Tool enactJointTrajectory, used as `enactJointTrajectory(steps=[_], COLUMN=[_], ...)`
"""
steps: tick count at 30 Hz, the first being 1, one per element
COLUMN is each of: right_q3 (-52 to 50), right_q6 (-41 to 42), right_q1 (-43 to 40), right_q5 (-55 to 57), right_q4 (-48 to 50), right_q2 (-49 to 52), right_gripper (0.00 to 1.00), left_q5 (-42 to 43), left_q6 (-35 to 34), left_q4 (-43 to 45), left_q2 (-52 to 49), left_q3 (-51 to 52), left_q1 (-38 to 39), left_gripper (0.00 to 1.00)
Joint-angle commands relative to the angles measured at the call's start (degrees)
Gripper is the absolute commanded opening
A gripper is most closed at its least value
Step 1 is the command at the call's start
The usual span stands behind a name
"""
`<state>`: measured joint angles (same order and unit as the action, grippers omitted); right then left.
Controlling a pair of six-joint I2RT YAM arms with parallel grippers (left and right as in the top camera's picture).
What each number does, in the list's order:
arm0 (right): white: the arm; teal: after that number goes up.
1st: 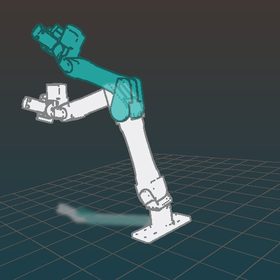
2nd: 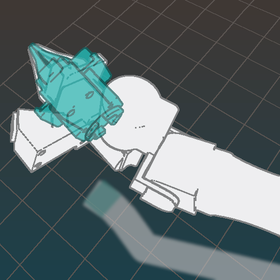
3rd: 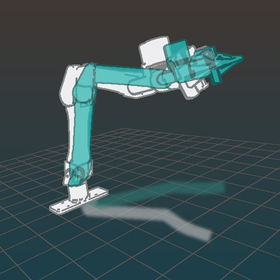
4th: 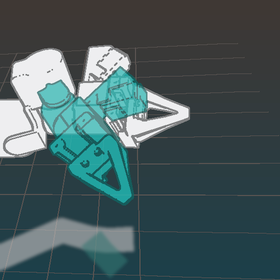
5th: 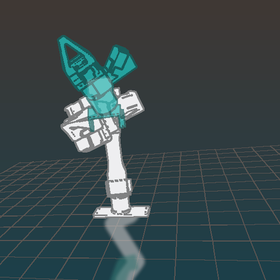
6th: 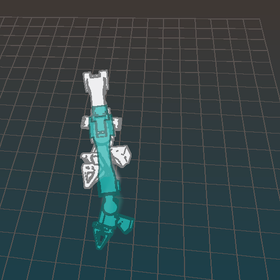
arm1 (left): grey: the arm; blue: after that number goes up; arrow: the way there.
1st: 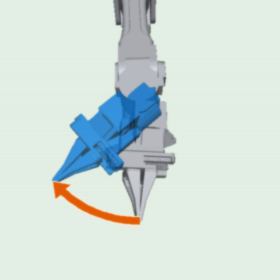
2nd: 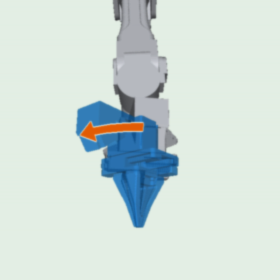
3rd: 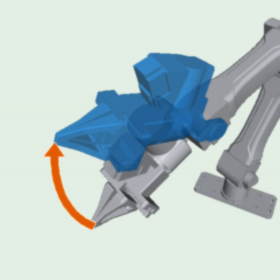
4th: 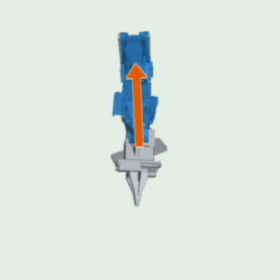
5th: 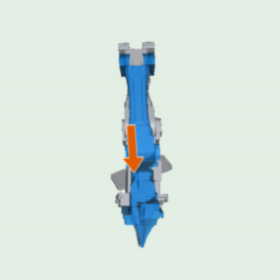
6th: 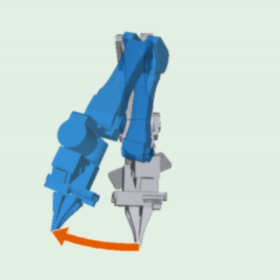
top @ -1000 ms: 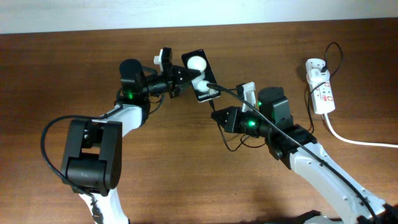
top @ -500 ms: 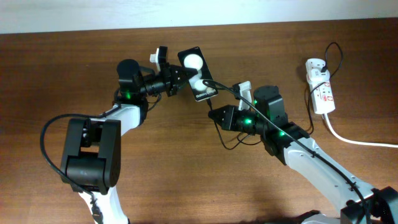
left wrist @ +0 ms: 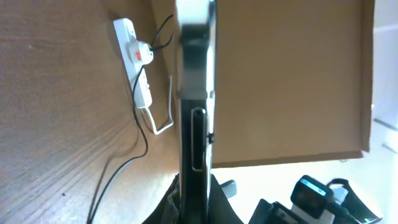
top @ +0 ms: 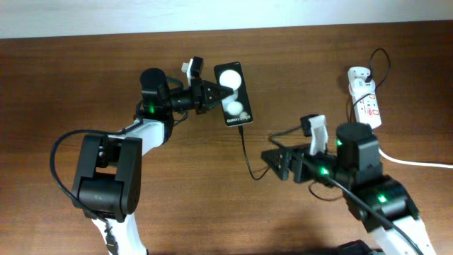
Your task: Plug charger to phone and switch on socket
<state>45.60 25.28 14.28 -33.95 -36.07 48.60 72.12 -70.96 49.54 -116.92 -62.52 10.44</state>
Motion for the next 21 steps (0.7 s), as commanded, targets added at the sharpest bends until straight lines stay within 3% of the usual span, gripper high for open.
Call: enactJointTrajectory(steps=[1,5,8,13,21], right_q3=[0.5,0.5,0.5,0.5,0.5], right_q6=[-2.6,-4.0,-4.2,-5.6,-5.6], right_q1=[-0.5,-0.5,-0.5,-0.5,-0.5], right_q5=[5.2,7.3,8.0,8.4,8.3], right_q4=[-3.8,-8.1,-8.1,-8.1,-8.1], right_q2=[-8.2,-9.2,-9.1,-7.6,-2.7], right_gripper=[0.89,0.90,0.90,0.90,0.90], left_q5=[0.4,-2.7,-8.2,-21.2,-37.5], left_q6=[7.9,10.1,20.1,34.4,40.7], left_q4=[0.5,-4.2,-20.7,-38.1,-52.2], left_q2=[0.5,0.5,0.5,0.5,0.5], left_q3=[-0.6,-0.6,-0.6,-0.7,-1.4], left_q1=[-0.2,0.0,0.2,3.4,4.2], left_gripper=[0.00,0.00,0.00,0.00,0.00])
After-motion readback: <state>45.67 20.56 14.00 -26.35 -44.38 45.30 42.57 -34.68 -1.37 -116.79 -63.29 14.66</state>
